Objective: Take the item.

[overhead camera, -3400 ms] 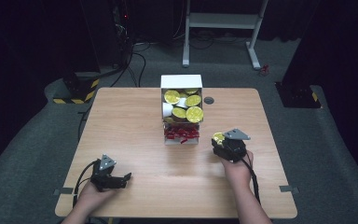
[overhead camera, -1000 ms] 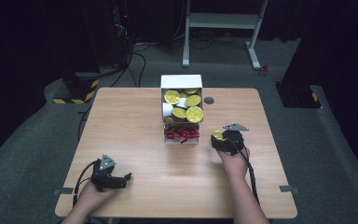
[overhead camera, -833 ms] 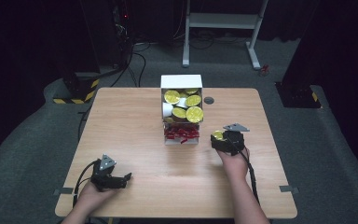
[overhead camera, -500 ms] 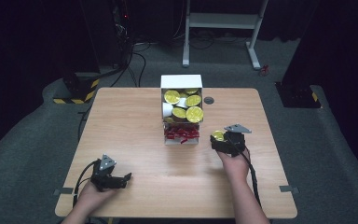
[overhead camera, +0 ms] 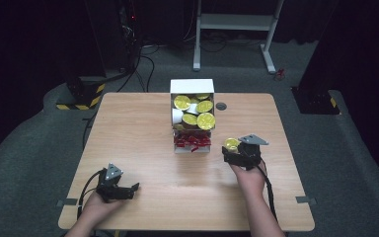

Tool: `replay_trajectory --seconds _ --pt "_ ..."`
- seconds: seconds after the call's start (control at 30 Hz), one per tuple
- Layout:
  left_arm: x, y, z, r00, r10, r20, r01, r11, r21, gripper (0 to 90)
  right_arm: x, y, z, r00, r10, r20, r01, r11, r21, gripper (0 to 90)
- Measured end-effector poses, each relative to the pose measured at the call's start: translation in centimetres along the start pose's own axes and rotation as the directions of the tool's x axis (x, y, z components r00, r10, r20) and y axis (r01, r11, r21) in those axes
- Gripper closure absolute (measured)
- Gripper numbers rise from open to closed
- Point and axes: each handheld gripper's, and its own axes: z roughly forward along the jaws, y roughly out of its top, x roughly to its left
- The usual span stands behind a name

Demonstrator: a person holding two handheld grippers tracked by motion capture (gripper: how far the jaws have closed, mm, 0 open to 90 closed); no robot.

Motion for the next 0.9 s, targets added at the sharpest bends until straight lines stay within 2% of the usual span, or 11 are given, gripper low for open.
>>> replay_trajectory --seconds 0.13,0.33,0.43,0.57,0.7,0.87,0.9 --pt "0.0 0.0 0.0 1.0 0.0 0.0 0.0 1.0 0.0 5.1 0.1 -0.3 -0.7 0.9999 0.01 -0.013 -0.011 1.0 -0.012 16.3" --pt "0.0 0.0 0.0 1.0 0.0 0.0 0.0 1.0 0.0 5.1 0.6 -0.8 -1.9 0.9999 -0.005 -0.016 0.004 0.999 -0.037 14.5" --pt "0.0 0.0 0.0 1.0 0.0 0.0 0.0 1.0 0.0 5.1 1.1 -1.1 -2.5 0.9998 -0.017 0.008 0.017 0.999 -0.034 13.7" --pt "0.0 0.0 0.0 1.0 0.0 0.0 0.0 1.0 0.0 5.1 1.4 -1.6 -3.5 0.9995 -0.03 -0.013 0.029 0.998 -0.047 13.4" --pt "0.0 0.0 0.0 1.0 0.0 0.0 0.0 1.0 0.0 5.1 1.7 -2.3 -4.4 0.9993 -0.037 -0.011 0.036 0.997 -0.067 13.2" --pt "0.0 0.0 0.0 1.0 -0.002 0.0 0.002 1.0 -0.001 5.1 1.7 -3.6 -5.3 0.9993 -0.029 -0.026 0.028 0.999 -0.038 12.1" --pt "0.0 0.0 0.0 1.0 0.0 0.0 0.0 1.0 0.0 5.1 1.7 -3.9 -5.4 0.9989 -0.039 -0.025 0.038 0.999 -0.034 12.1"
